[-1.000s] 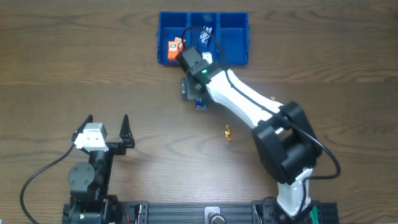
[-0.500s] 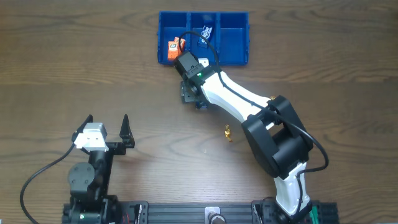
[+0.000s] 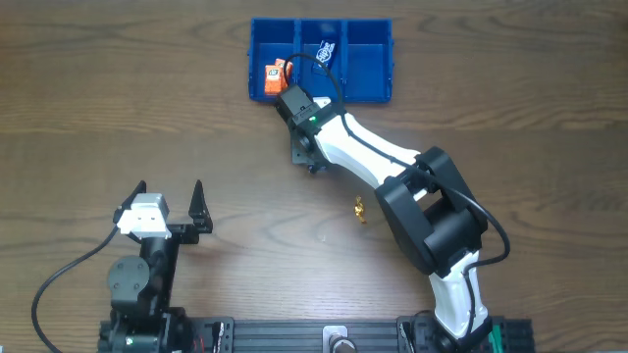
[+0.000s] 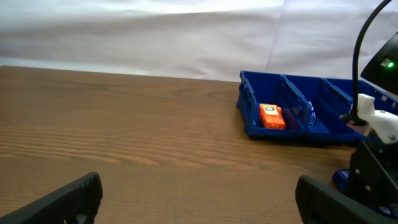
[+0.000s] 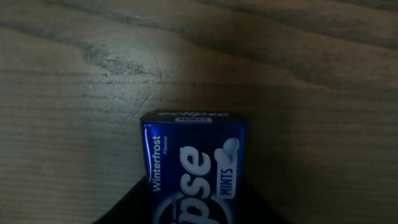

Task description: Sort Candies Into Trays

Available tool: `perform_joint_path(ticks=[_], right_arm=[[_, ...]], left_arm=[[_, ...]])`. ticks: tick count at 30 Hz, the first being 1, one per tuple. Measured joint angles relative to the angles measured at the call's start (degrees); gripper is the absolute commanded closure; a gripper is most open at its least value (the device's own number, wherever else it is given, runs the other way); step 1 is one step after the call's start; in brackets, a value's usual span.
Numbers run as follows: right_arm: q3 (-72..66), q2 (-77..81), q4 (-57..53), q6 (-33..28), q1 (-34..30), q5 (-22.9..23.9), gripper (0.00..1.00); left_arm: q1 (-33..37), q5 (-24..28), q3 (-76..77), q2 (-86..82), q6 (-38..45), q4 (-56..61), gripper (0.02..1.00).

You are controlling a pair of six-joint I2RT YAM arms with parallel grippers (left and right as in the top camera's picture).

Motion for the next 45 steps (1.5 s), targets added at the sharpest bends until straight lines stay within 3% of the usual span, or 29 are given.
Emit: perform_joint_path(ticks=[12,18,22,25,28,33,40,45], right_arm=[[-0.3,-3.7,0.3,0.0,0.0,1.5,0.805],[6.9,-15.7,-0.6,-2.1,0.0,10.9,0.812],[14.2,-18.1,8.6,-7.0,-0.8,17.0,0.803],[15.0,-17.4,14.3,-9.8,-3.1,19.1,0.803],[15.0,-13.6,16.8,-11.2,-6.3,18.5,0.803],[14.6,-5.2,18.8,-12.1,-9.7,13.5,0.803],[14.1,-0.2,19.8,-12.2,-10.1,9.2,0.801],[14.1,-0.1,20.5,-12.3,-10.1,8.7,0.763]], left_arm=[[0.0,0.0,0.0,0.0,0.0,0.0,0.02],[0.0,0.0,0.0,0.0,0.0,0.0,0.023],[0.0,0.0,0.0,0.0,0.0,0.0,0.02],[0.0,0.0,0.0,0.0,0.0,0.0,0.02],[0.0,0.0,0.0,0.0,0.0,0.0,0.02],[0.0,0.0,0.0,0.0,0.0,0.0,0.02],[0.0,0.0,0.0,0.0,0.0,0.0,0.02],[0.0,0.0,0.0,0.0,0.0,0.0,0.02]])
